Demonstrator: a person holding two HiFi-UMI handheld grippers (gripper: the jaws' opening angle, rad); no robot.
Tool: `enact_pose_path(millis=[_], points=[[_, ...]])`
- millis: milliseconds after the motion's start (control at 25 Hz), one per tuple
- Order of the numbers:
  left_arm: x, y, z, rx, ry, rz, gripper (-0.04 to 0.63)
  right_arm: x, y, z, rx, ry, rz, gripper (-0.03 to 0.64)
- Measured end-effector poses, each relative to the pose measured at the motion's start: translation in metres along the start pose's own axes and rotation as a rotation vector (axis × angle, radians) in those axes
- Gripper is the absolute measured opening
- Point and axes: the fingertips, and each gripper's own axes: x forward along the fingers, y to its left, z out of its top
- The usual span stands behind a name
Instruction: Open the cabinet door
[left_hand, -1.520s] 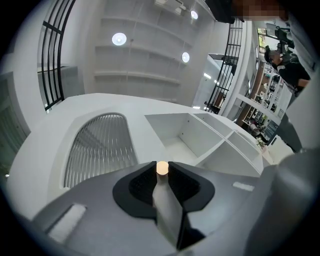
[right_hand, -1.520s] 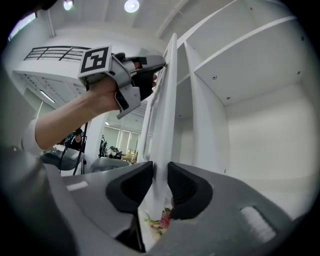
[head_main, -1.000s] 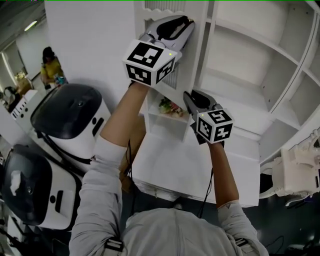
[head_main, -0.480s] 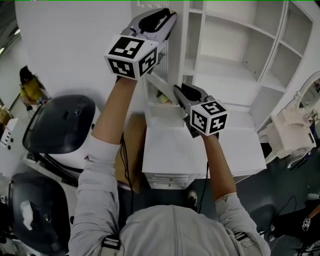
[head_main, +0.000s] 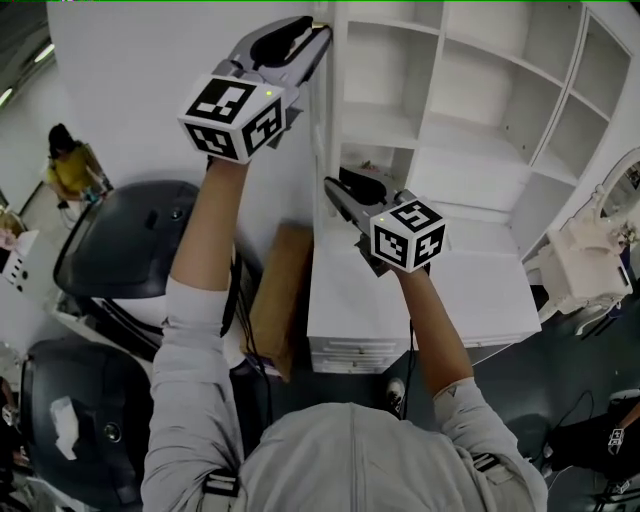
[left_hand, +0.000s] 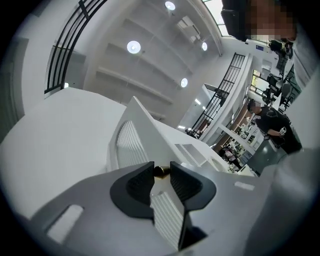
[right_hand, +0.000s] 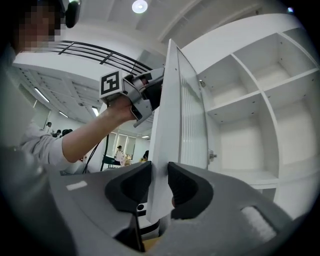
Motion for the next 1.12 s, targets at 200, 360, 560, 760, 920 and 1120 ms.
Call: enact_pose_path(millis=[200,360,560,760,920,1120], points=[[-0.030,0.029,0.003,-0.001,0.000,0.040,0.109,0.030,0.027,0.000,-0.015,-0.005,0.029,0.112],[-0.043,0.042,-0.001,-0.003,0.002,0.069,0.097,0.044,0.038,-0.002,-0.030,0.012,0.041,0.110],[-0.045,0.035,0.004,-0.002,0.000,0.115,0.058,0.032,0.035,0.001,0.034,-0.069,0.058,0.109],[-0.056,-0.009,0.009,0.171,0.091,0.109,0.017,-0.019,0.001,0.011,0.020,-0.106,-0.027,0.080],[-0.064,-0.048,-0.010,0.217,0.178,0.140,0.017,-0.074,-0.042,0.005,-0.014,-0.072,-0.136,0.043],[-0.055,-0.114,-0.054,0.184,0.249,0.113,0.017,-0.142,-0.091,-0.012,-0.064,0.000,-0.259,0.011]])
